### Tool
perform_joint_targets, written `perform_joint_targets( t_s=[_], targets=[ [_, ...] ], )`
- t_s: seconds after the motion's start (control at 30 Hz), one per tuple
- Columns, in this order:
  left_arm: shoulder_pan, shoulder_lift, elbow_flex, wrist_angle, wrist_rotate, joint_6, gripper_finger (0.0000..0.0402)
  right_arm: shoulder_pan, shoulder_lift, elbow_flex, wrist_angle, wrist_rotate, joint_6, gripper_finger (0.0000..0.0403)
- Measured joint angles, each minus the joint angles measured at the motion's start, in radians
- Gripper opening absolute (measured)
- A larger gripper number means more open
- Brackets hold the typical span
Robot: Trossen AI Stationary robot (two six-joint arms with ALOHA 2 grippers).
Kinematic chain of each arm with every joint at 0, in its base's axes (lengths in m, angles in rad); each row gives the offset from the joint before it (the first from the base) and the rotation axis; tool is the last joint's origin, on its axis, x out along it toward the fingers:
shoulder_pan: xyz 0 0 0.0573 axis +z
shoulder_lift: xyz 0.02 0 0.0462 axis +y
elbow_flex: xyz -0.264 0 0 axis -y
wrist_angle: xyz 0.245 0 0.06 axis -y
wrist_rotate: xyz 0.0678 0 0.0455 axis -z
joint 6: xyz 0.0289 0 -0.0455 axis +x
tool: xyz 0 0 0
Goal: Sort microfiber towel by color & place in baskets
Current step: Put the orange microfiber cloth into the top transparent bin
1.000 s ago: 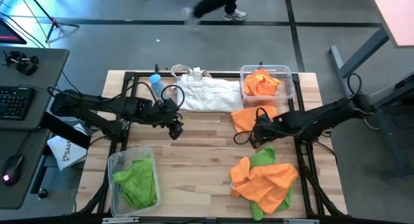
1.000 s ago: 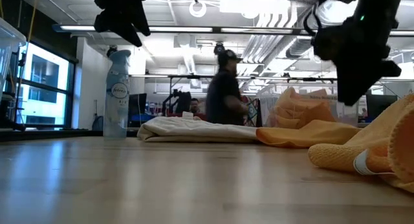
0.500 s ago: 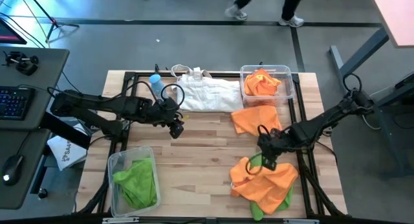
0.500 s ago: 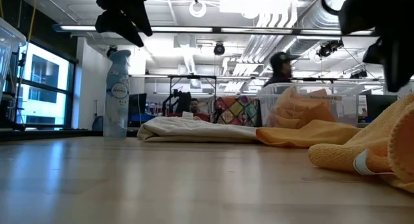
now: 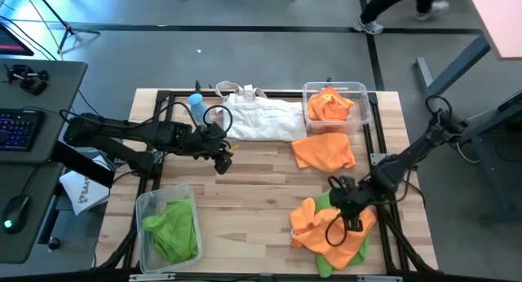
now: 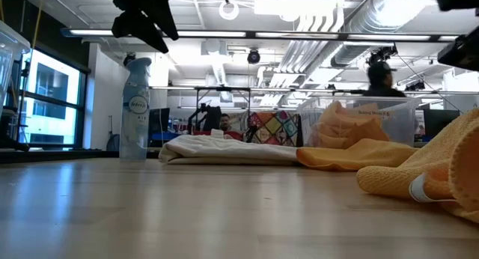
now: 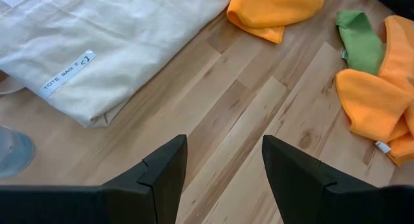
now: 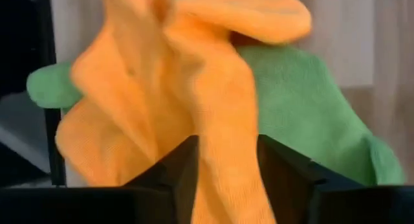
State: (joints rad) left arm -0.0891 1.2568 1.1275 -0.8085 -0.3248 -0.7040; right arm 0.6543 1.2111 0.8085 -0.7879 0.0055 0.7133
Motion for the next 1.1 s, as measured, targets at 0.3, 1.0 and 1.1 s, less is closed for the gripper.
perform_joint_targets(
  t_s=[0.3,1.0,1.1],
  targets=[
    [-0.003,0.000,0.000,0.000,0.000,-0.001,0.0188,0.083,0.157,0.000,0.102,0.106,-0.242,0.0227],
    [-0.004,0.000,0.000,-0.001,0.000,-0.025,0.0188,0.086,0.161,0.017,-0.067,0.026,-0.084,0.0006],
    [-0.004,0.000,0.000,-0.001,0.000,-0.022,0.0188,0.086,0.112,0.058,-0.167,0.068,-0.065,0.0006]
  ],
)
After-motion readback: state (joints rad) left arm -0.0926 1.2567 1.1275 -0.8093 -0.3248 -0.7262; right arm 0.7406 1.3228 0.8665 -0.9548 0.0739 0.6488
